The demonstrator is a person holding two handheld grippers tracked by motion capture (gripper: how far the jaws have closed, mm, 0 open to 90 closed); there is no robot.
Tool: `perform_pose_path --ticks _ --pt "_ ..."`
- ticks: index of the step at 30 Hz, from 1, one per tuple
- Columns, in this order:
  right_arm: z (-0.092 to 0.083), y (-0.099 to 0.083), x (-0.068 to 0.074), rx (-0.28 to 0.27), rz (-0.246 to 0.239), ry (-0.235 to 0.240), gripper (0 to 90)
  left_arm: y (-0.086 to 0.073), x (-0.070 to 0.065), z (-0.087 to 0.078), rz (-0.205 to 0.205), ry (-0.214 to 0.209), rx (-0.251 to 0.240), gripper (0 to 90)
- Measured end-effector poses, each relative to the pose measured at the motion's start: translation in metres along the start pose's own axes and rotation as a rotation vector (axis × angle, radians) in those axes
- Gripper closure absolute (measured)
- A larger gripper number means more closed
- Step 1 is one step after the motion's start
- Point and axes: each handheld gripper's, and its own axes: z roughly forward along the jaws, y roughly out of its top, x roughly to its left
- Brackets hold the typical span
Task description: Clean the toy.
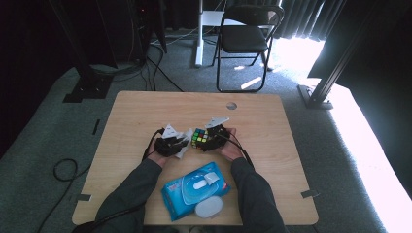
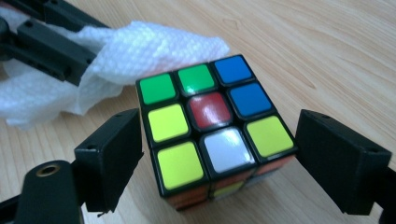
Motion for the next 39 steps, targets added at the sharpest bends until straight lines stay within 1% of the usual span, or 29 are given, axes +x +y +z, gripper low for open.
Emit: perform_pose_path --ticks 1,2,4,7,8,9,11,12,13,15,16,19,20,25,28,29,30,35,36,39 --pt "0.001 0.000 0.001 0.013 -0.011 -0.002 18.0 0.001 -0.001 0.001 0.006 -0.003 0.000 79.1" --pt "0.002 0.000 0.002 0.015 -0.014 0.002 19.6 0.001 -0.001 0.001 0.006 -0.003 0.000 79.1" --pt "0.002 0.000 0.003 0.021 -0.029 -0.003 19.7 0.001 -0.002 0.001 0.006 -0.005 -0.002 78.6" --pt "0.003 0.000 0.006 0.032 -0.046 -0.009 17.1 0.001 -0.003 0.002 0.008 -0.009 0.001 78.2" --pt "0.003 0.000 0.006 0.032 -0.046 -0.009 17.1 0.001 -0.003 0.002 0.008 -0.009 0.001 78.2" --pt "0.004 0.000 0.007 0.041 -0.049 -0.008 15.2 0.002 -0.003 0.003 0.011 -0.012 0.002 78.2" --pt "0.005 -0.001 0.007 0.044 -0.049 -0.003 15.2 0.002 -0.003 0.003 0.011 -0.012 0.002 78.2" --pt "0.005 -0.001 0.007 0.043 -0.050 -0.016 22.2 0.003 -0.004 0.004 0.014 -0.013 0.005 78.3" --pt "0.004 -0.001 0.006 0.037 -0.051 -0.009 26.3 0.003 -0.004 0.004 0.013 -0.013 0.003 78.3" --pt "0.002 -0.002 0.006 0.040 -0.059 -0.010 31.6 0.004 -0.004 0.004 0.013 -0.012 0.002 78.2" --pt "0.001 -0.002 0.006 0.035 -0.066 -0.003 32.8 0.004 -0.004 0.004 0.013 -0.012 0.002 78.2" --pt "0.000 -0.003 0.005 0.033 -0.061 -0.004 33.3 0.005 -0.003 0.003 0.017 -0.011 0.002 78.2" --pt "-0.001 -0.004 0.005 0.022 -0.055 -0.005 34.1 0.006 -0.003 0.003 0.014 -0.010 -0.002 78.2" --pt "-0.004 -0.005 0.006 0.017 -0.052 -0.006 34.2 0.007 -0.001 0.000 0.011 -0.006 -0.009 78.5" --pt "-0.006 -0.006 0.006 0.007 -0.047 -0.003 34.2 0.009 0.000 -0.003 0.011 -0.001 -0.018 80.3" --pt "-0.007 -0.006 0.005 0.004 -0.041 0.005 34.2 0.010 0.000 -0.005 0.007 -0.004 -0.025 81.8" --pt "-0.008 -0.006 0.006 0.002 -0.043 0.005 34.2 0.012 0.000 -0.008 0.003 0.002 -0.039 83.2" --pt "-0.012 -0.005 0.009 -0.004 -0.056 0.012 34.3 0.017 0.000 -0.012 0.006 0.004 -0.050 85.8" --pt "-0.014 -0.005 0.010 -0.010 -0.058 0.022 34.3 0.018 0.000 -0.013 0.007 0.004 -0.055 86.0" --pt "-0.015 -0.004 0.012 -0.011 -0.064 0.030 34.2 0.021 0.000 -0.016 0.012 0.003 -0.064 86.0"
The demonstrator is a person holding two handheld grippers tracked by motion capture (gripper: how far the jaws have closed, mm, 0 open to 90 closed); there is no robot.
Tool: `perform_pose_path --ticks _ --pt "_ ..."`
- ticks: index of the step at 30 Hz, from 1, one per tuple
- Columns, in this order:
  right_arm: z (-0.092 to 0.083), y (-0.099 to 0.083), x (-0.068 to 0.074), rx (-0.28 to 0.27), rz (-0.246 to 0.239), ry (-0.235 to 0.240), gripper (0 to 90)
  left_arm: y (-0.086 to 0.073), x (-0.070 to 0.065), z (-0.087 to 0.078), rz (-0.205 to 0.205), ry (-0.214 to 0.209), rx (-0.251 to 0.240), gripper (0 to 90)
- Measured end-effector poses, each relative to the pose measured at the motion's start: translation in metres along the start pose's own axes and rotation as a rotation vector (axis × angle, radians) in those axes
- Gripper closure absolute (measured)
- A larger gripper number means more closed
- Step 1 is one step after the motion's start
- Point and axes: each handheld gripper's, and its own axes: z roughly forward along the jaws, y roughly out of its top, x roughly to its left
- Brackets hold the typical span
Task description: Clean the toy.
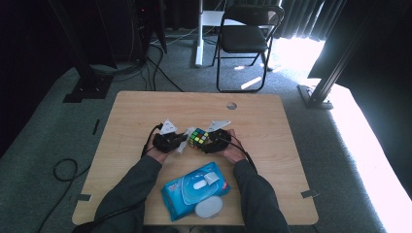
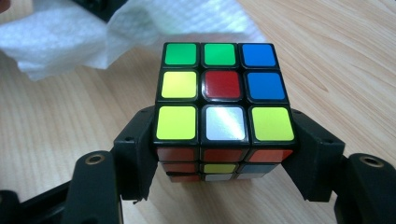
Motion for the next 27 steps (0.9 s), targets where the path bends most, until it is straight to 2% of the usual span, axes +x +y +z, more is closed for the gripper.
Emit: perform_pose_path --ticks 8,17,22,25,27 --pt "0.000 0.005 0.010 -0.005 -0.034 0.045 34.3 0.004 -0.002 -0.001 0.017 0.001 -0.005 85.8" --pt "0.001 0.009 0.015 0.003 -0.046 0.038 34.3 0.007 -0.010 0.002 0.050 -0.001 0.006 85.9" --pt "0.003 0.010 0.018 0.008 -0.062 0.036 34.3 0.008 -0.014 0.004 0.054 -0.026 0.011 85.9" --pt "0.004 0.011 0.019 0.012 -0.057 0.031 34.3 0.008 -0.019 0.006 0.071 -0.050 0.017 85.9" --pt "0.005 0.011 0.019 0.011 -0.056 0.030 34.3 0.008 -0.019 0.006 0.071 -0.050 0.017 85.9"
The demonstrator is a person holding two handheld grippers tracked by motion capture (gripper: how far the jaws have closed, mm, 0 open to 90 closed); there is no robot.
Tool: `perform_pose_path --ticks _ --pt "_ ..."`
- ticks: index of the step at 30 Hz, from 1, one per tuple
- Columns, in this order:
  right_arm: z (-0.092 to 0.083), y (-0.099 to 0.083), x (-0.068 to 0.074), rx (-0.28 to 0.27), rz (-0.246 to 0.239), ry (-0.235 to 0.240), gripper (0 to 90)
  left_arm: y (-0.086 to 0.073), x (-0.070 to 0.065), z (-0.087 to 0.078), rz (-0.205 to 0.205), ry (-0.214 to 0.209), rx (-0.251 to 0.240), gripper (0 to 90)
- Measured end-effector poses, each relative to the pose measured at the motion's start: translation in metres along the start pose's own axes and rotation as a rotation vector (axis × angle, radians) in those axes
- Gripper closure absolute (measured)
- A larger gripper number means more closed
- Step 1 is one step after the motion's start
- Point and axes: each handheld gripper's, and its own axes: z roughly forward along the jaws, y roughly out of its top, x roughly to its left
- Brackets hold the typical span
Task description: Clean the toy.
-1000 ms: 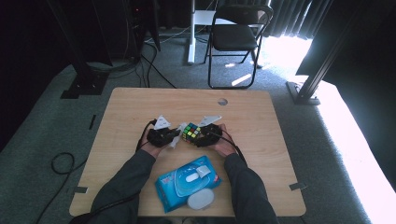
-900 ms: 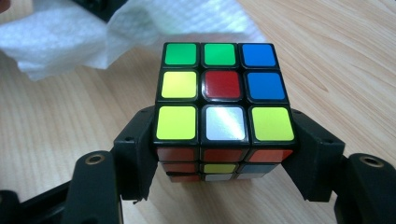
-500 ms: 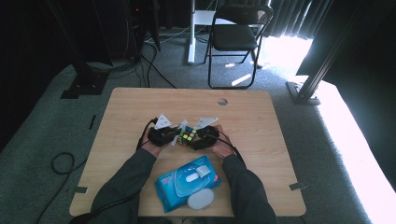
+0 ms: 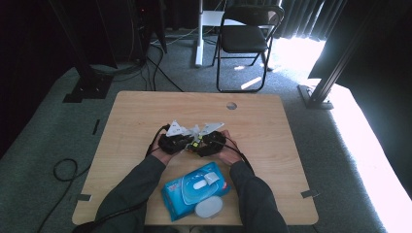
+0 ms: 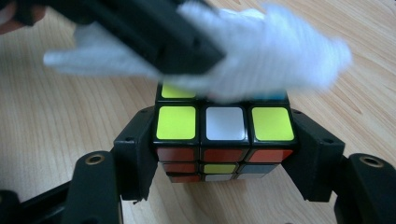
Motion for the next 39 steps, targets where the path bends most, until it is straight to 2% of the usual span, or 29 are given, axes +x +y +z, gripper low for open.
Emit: perform_pose_path --ticks 1,6,11,17,24,32,39 --pt "0.001 0.001 0.000 -0.001 0.005 -0.003 34.3 0.001 -0.006 0.002 0.017 -0.027 0.001 85.9" --pt "0.001 0.002 0.000 -0.006 0.007 -0.014 34.3 0.003 -0.010 0.002 0.030 -0.064 0.000 85.8" --pt "0.000 0.003 0.001 -0.010 0.001 -0.013 34.3 0.004 -0.010 0.001 0.027 -0.079 -0.005 85.9" --pt "-0.001 0.004 0.002 -0.018 0.001 0.003 34.3 0.006 -0.012 0.002 0.046 -0.065 -0.005 85.8" --pt "0.000 0.006 0.006 -0.019 -0.018 0.017 34.4 0.008 -0.010 0.003 0.041 -0.054 -0.010 85.8" --pt "0.000 0.008 0.012 -0.021 -0.039 0.044 34.4 0.009 -0.003 0.005 0.009 -0.014 -0.022 85.8" --pt "-0.001 0.010 0.014 -0.031 -0.044 0.050 34.4 0.008 0.005 -0.001 -0.005 0.024 -0.028 85.7"
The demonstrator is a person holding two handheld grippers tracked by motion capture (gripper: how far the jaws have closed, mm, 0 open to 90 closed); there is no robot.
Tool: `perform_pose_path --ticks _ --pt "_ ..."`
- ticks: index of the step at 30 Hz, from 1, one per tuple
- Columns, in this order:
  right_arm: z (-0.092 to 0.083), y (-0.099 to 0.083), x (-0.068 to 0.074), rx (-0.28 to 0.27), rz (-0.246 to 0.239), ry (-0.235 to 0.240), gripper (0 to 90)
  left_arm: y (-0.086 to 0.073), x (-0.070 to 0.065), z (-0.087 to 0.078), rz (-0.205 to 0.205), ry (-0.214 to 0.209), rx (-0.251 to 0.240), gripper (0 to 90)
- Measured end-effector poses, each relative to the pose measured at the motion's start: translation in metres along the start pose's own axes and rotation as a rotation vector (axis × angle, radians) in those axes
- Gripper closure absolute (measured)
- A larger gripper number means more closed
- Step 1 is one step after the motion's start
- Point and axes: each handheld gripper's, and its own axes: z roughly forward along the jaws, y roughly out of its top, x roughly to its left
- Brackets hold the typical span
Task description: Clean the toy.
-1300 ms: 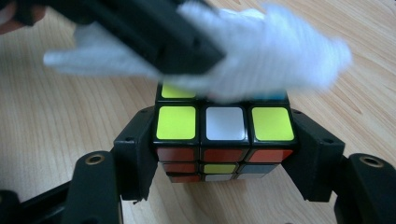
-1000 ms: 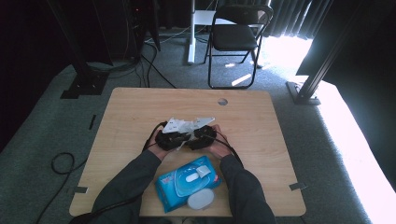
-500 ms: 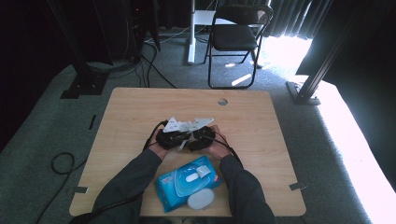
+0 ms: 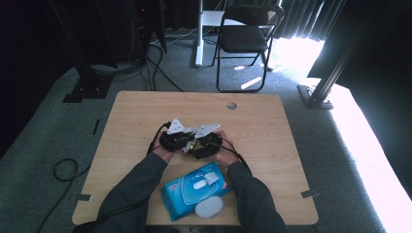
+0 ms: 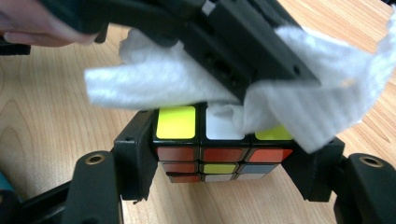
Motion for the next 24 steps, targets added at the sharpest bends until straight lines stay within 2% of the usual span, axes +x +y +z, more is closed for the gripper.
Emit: perform_pose_path --ticks 11,16,24 --pt "-0.004 -0.001 -0.003 -0.012 0.014 -0.012 34.4 -0.007 0.015 -0.013 -0.047 0.049 -0.016 85.6" --pt "-0.007 -0.001 -0.003 -0.030 0.023 0.001 34.4 -0.015 0.025 -0.018 -0.099 0.038 -0.025 85.5" --pt "-0.014 0.002 -0.006 -0.056 0.023 -0.004 34.4 -0.020 0.027 -0.017 -0.109 0.007 -0.020 85.6"
